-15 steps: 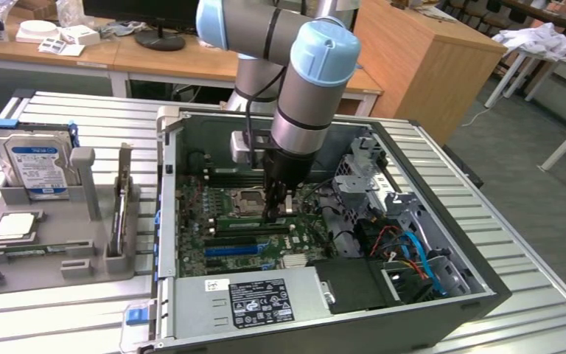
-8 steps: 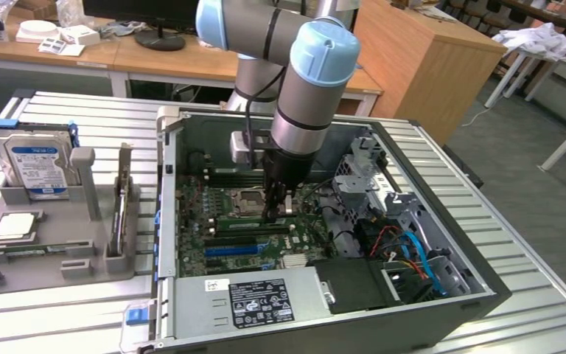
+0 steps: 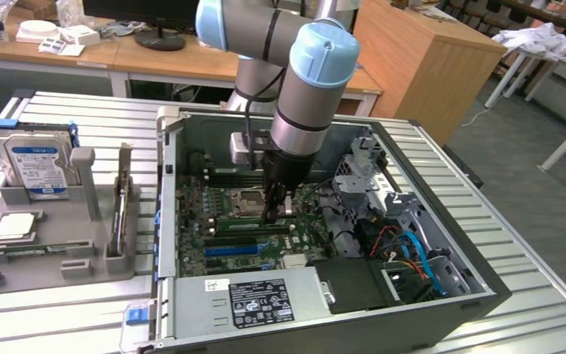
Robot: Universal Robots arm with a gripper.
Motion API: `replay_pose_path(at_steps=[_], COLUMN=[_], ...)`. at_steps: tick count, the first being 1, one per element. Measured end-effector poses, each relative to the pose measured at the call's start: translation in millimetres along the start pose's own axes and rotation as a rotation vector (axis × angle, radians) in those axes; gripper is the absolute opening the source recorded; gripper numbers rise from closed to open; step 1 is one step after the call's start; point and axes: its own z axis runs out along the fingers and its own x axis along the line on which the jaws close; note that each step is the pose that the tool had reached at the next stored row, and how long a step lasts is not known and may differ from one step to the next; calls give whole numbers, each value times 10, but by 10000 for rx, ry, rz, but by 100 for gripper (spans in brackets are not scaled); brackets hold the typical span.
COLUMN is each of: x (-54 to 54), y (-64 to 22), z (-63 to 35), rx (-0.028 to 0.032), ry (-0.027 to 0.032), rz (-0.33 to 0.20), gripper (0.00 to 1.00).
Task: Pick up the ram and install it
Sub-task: 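Insert the ram into the slot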
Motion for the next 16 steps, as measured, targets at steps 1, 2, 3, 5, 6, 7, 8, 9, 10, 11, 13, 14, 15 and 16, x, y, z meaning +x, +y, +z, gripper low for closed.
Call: replay_pose_path(at_steps=[1,2,3,5,6,7,8,9,10,11,13,14,15,16], x=[0,0,0,0,0,-1,0,-1,0,-1,-1,-1,0,0], y=[0,0,0,0,0,0,0,0,0,0,0,-1,-1,-1], z=[0,1,1,1,1,1,1,1,1,1,7,11,14,18], rx=[0,1,1,1,1,1,1,2,1,1,3,3,2,1], ry=[0,-1,-2,-2,-2,-2,-2,-2,-2,-2,-4,-5,-3,-2], rz=[0,0,0,0,0,0,-1,-4,-6,-7,-10,-11,-12,-13], gripper=[12,12,12,12,12,12,12,12,12,12,12,12,12,12])
